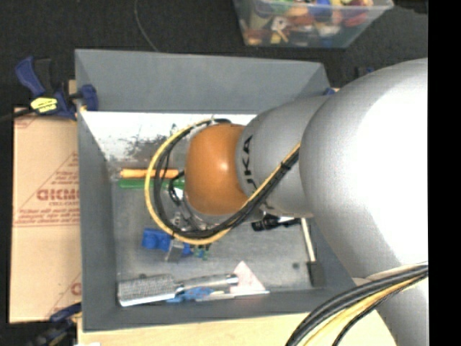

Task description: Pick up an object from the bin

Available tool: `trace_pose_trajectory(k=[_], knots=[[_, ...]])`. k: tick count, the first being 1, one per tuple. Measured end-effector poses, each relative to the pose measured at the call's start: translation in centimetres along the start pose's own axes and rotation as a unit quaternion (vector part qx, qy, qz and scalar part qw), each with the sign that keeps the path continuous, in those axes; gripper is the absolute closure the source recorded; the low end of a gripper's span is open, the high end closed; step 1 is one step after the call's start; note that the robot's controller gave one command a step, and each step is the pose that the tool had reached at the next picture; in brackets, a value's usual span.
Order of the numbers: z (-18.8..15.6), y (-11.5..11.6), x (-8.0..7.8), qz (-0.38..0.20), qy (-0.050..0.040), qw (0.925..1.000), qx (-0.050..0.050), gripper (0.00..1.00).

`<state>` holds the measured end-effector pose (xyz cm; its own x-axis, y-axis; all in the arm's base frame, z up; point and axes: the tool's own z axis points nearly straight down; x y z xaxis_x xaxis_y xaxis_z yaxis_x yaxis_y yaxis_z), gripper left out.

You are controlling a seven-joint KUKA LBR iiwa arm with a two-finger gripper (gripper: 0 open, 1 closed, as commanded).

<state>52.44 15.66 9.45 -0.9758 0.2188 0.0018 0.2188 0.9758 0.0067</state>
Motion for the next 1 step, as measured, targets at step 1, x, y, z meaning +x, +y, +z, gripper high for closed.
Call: trace_pose_trajectory(k=[1], knots=[[-4.39,0.04,-0.19,-0.001,-0.0023,1.0000,-0.001,1.00]])
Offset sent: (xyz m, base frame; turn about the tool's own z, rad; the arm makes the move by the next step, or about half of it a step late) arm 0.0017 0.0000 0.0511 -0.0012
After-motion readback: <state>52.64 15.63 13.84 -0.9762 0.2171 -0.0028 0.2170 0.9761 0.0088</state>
